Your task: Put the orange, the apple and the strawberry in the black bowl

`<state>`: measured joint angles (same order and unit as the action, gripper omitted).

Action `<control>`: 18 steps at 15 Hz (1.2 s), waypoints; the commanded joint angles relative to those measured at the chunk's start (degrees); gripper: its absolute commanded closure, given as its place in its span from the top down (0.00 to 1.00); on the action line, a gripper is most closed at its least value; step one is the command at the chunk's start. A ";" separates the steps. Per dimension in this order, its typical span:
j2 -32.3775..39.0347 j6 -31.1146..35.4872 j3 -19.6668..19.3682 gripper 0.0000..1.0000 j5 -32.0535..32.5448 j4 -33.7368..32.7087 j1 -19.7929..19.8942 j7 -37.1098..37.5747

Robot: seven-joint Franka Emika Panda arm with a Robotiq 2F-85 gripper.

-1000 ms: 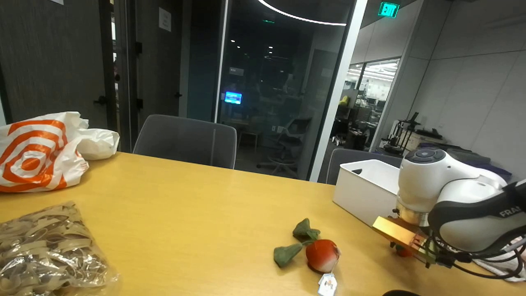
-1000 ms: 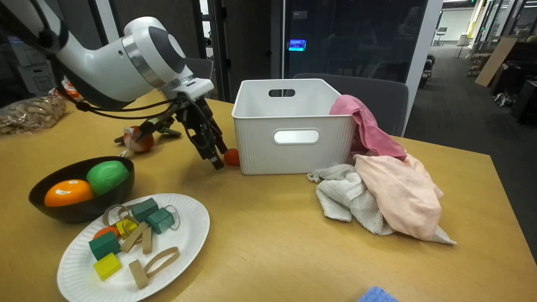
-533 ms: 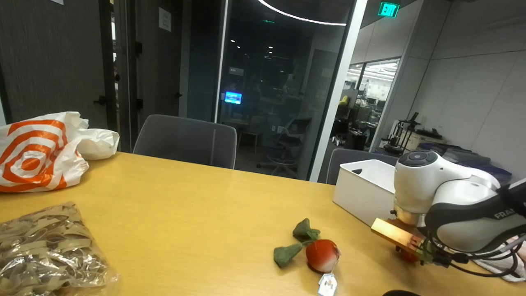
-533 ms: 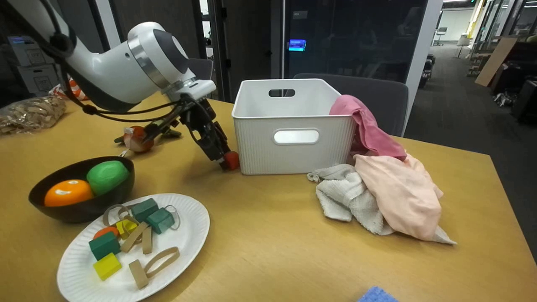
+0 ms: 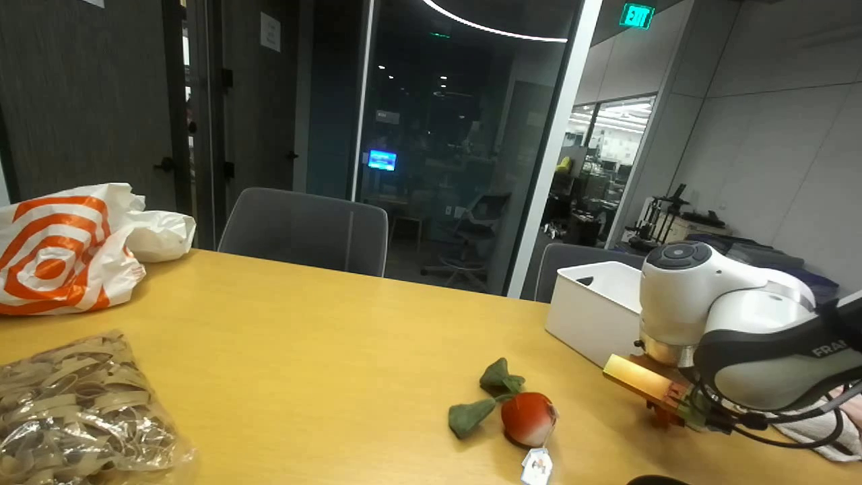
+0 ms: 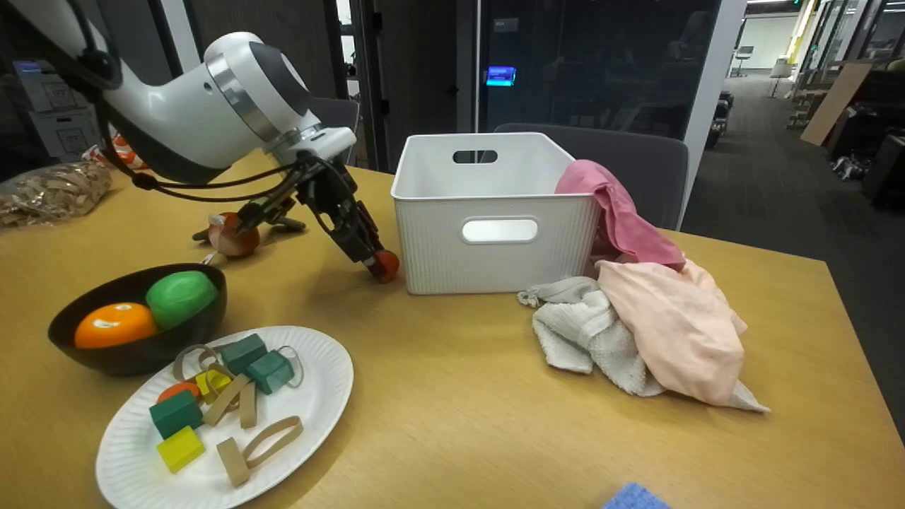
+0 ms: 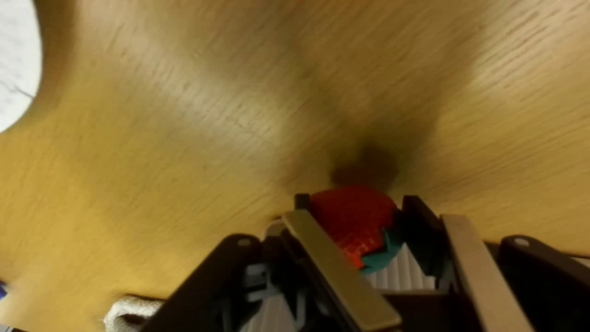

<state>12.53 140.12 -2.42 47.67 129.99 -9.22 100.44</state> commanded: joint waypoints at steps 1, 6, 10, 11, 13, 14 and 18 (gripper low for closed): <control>-7.39 2.56 2.38 0.27 -2.64 4.92 1.66 -6.79; -19.65 8.51 4.45 0.27 -14.21 15.61 2.95 -27.37; -29.71 11.17 -0.84 0.27 -25.42 25.93 -3.61 -44.62; -32.23 10.53 -3.47 0.27 -27.82 27.92 -6.51 -48.95; -37.57 8.42 -9.61 0.27 -31.25 31.28 -12.25 -57.36; -41.03 7.48 -11.49 0.27 -32.04 32.84 -12.98 -61.55; -46.70 -3.55 -20.05 0.27 -36.61 28.62 -19.18 -77.82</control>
<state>-27.04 143.72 -17.53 14.61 158.59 -24.65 33.78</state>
